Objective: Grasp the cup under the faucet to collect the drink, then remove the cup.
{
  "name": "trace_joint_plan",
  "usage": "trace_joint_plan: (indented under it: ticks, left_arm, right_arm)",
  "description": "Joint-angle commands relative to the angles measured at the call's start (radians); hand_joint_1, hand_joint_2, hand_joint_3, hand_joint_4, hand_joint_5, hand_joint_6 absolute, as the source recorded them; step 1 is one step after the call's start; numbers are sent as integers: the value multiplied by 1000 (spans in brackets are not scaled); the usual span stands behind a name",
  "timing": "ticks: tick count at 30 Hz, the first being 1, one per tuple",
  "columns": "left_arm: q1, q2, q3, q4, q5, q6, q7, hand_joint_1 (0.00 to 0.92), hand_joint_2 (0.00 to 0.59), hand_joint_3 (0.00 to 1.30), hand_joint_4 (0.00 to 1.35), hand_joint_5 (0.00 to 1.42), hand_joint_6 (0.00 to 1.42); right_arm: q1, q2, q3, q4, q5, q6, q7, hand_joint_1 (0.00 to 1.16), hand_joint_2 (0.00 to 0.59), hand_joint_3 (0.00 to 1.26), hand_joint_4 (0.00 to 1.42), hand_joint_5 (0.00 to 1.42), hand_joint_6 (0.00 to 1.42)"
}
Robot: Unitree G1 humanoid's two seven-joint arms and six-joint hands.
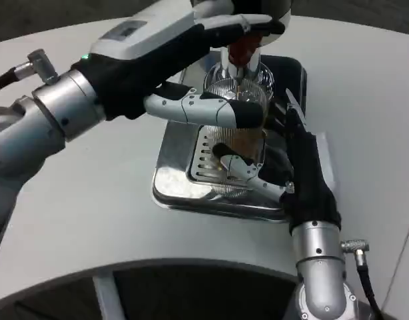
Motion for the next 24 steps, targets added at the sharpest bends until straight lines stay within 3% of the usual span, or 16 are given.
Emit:
trace_joint_plan:
  ticks: [1,24]
  left_arm:
    - [45,17,-25,4,44,-3,-35,0,13,312,161,220,0]
    - [29,7,-27,31,48,-2,-28,0,13,313,164,230,0]
  right_arm:
    - [-6,17,8,20,2,-22,-10,892,166,103,206,250,284]
    - [-89,16,-11,156,16,-65,-34,867,152,82,186,235,275]
